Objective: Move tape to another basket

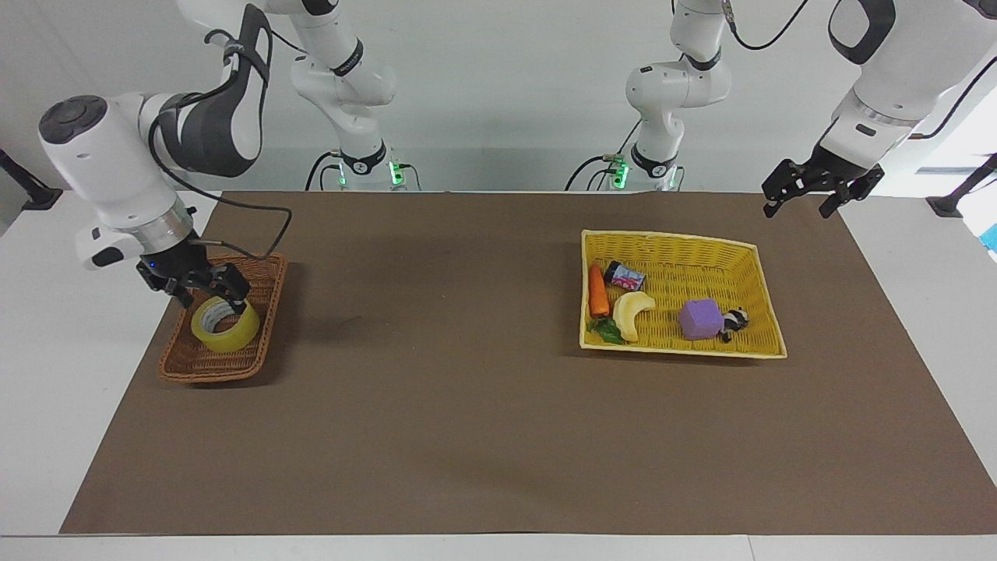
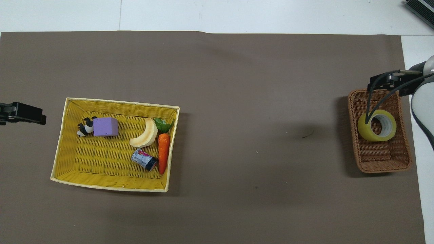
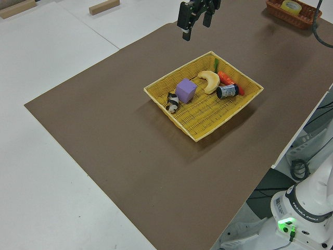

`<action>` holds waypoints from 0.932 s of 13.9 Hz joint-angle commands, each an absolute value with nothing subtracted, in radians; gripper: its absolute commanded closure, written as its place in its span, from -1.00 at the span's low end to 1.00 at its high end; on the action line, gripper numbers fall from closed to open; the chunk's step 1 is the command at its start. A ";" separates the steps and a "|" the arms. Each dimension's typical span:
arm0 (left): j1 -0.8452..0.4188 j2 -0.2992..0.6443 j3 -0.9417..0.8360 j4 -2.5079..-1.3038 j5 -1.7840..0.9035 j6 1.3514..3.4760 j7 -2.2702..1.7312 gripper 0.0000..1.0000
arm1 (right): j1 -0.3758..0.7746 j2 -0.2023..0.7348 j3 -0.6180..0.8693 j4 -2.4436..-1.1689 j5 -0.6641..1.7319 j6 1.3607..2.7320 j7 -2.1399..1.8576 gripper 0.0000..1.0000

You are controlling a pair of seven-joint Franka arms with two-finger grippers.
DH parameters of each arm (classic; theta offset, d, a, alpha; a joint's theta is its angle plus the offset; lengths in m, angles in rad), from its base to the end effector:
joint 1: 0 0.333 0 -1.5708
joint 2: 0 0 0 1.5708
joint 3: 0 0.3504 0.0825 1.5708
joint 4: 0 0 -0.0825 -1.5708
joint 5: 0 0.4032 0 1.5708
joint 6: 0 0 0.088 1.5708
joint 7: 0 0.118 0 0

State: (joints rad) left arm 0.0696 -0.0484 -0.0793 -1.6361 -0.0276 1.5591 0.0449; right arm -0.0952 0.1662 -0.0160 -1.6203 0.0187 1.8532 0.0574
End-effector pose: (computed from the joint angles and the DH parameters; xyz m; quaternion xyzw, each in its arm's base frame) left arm 0.5546 -0.0098 0.6421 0.9995 -0.0272 -0.0142 0.0121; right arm 0.6428 -0.0694 0.5474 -0.9957 0.0863 -0.0336 0.0068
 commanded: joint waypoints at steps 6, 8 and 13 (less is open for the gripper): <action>0.084 -0.057 -0.087 -1.623 -0.040 1.586 0.029 -1.00 | -0.018 -0.011 -0.015 -1.463 -0.024 1.522 0.273 -1.00; 0.086 -0.057 -0.087 -1.618 -0.037 1.586 0.029 -1.00 | -0.018 -0.038 -0.014 -1.503 -0.031 1.505 0.276 -1.00; 0.087 -0.071 -0.089 -1.629 -0.038 1.516 0.031 -1.00 | -0.012 -0.123 -0.023 -1.637 -0.006 1.516 0.285 -1.00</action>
State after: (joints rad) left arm 0.0715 -0.0539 -0.0794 -1.6242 -0.0277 1.5504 0.0356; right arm -0.0125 -0.0808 -0.0289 -1.5794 -0.0033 1.4953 0.2666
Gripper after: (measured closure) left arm 0.000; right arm 0.000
